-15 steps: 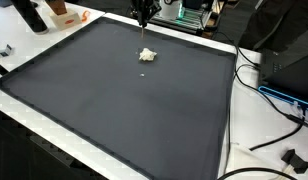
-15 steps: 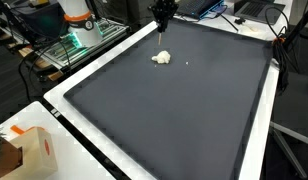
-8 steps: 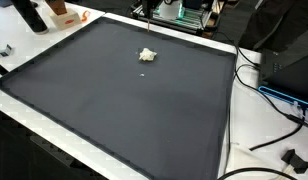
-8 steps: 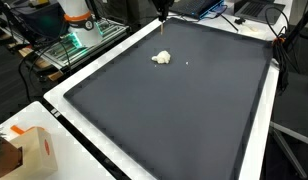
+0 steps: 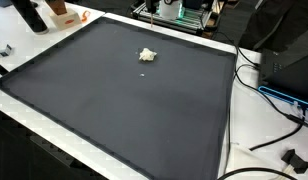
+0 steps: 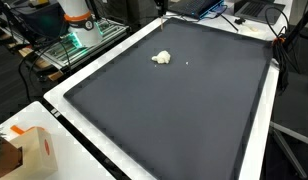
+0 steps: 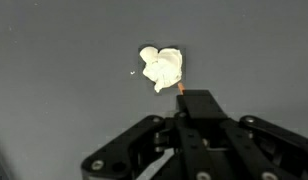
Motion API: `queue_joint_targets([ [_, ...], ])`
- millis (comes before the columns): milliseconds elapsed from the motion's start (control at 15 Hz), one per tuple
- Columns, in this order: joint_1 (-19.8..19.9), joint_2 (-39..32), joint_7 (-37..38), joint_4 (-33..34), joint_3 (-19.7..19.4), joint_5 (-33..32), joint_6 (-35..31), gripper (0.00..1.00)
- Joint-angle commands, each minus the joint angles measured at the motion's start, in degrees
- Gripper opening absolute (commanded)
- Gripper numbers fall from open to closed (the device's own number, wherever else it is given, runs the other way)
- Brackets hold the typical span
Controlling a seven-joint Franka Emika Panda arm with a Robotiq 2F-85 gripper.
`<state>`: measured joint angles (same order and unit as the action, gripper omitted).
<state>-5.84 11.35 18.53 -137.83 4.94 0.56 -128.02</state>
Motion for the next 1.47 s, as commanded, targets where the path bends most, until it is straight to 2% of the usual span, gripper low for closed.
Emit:
queue_joint_targets([
  [0, 0.77, 0.03, -0.2, -0.04, 0.74, 0.2, 0.11, 0.13],
  [200, 0.77, 0.04, -0.28, -0.1, 0.74, 0.2, 0.11, 0.13],
  [267, 0.59, -1.19, -1.63, 0.42, 0.44, 1.2, 0.29, 0.03],
  [1400, 2.15, -14.94, -13.41, 3.53, -1.1, 6.91, -6.58, 0.03],
])
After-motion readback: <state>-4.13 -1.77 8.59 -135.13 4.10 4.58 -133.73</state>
